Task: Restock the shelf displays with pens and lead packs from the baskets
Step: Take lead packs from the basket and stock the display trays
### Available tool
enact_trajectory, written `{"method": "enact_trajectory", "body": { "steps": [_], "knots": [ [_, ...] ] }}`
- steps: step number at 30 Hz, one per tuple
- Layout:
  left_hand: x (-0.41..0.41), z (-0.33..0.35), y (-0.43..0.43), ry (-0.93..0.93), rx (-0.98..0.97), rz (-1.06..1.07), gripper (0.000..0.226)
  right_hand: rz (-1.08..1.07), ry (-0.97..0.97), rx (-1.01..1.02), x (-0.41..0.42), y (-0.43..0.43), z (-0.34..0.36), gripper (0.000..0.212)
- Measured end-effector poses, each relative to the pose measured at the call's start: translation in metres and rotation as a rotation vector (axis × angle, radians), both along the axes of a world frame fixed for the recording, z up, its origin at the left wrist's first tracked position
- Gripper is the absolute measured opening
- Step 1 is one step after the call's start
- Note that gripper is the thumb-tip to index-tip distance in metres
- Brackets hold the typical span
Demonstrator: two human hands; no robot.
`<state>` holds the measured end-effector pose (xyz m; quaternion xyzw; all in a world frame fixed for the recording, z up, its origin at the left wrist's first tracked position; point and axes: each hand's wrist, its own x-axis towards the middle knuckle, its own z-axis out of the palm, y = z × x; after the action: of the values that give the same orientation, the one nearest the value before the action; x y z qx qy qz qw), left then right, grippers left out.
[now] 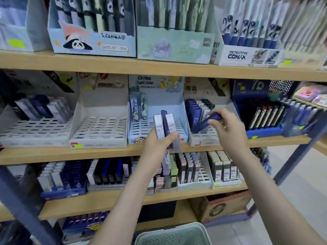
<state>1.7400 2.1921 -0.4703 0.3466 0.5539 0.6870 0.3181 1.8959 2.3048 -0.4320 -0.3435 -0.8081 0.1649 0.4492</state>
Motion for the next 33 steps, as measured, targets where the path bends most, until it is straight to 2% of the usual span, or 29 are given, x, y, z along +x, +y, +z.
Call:
{"method": "enact_trajectory", "body": {
  "steps": [6,9,16,19,21,24,27,33],
  "knots": [
    [0.011,0.005,0.011,-0.136,0.04,-0.079,0.016,0.037,-0.06,0.013,0.0,0.008,0.007,0.024],
    [0.014,0.005,0.011,-0.136,0.014,-0.113,0.018,0.056,-0.051,-0.065,-0.003,0.009,0.012,0.029],
    [0.01,0.008,0.005,-0.167,0.005,-0.131,0.019,0.062,-0.085,-0.071,-0.004,0.021,0.022,0.023],
    [0.01,0.009,0.003,-0.172,0.008,-0.134,0.019,0.078,-0.068,-0.082,-0.004,0.024,0.022,0.031],
    [0.01,0.009,0.003,-0.166,0.008,-0.133,0.021,0.096,-0.071,-0.045,-0.005,0.023,0.021,0.031],
    [0.011,0.009,0.002,-0.148,0.013,-0.13,0.022,0.068,-0.155,0.082,-0.013,0.023,0.017,0.012],
    [0.011,0.008,0.002,-0.126,0.016,-0.127,0.018,-0.016,-0.243,0.201,-0.02,0.027,0.009,0.015],
    [0.011,0.006,0.003,-0.123,0.051,-0.177,0.015,-0.046,-0.267,0.204,-0.023,0.028,0.0,0.021]
  ]
}}
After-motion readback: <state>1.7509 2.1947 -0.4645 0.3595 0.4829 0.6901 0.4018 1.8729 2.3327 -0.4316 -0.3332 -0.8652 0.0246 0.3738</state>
